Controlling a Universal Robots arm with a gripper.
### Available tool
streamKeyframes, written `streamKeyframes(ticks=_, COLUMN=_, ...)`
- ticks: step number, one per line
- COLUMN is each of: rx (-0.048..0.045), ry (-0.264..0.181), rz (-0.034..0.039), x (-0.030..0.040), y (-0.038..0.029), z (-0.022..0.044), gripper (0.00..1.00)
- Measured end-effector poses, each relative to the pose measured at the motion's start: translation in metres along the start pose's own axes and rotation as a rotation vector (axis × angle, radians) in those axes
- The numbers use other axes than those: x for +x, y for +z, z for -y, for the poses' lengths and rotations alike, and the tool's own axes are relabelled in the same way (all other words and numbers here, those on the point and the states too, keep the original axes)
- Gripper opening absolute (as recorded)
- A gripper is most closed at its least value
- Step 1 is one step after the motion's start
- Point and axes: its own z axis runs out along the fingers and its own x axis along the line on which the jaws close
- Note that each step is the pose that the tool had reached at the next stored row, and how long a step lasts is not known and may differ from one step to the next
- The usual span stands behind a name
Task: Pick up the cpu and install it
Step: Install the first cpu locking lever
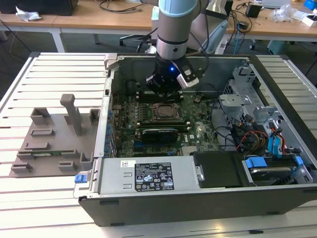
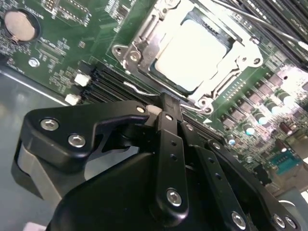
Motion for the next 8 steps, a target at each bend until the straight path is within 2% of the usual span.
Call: streamKeyframes(ticks=8, rx=0.0001, ry=0.008, rz=0.0003, x=-0.0038, y=0.006, z=0.0007, gripper=0.11)
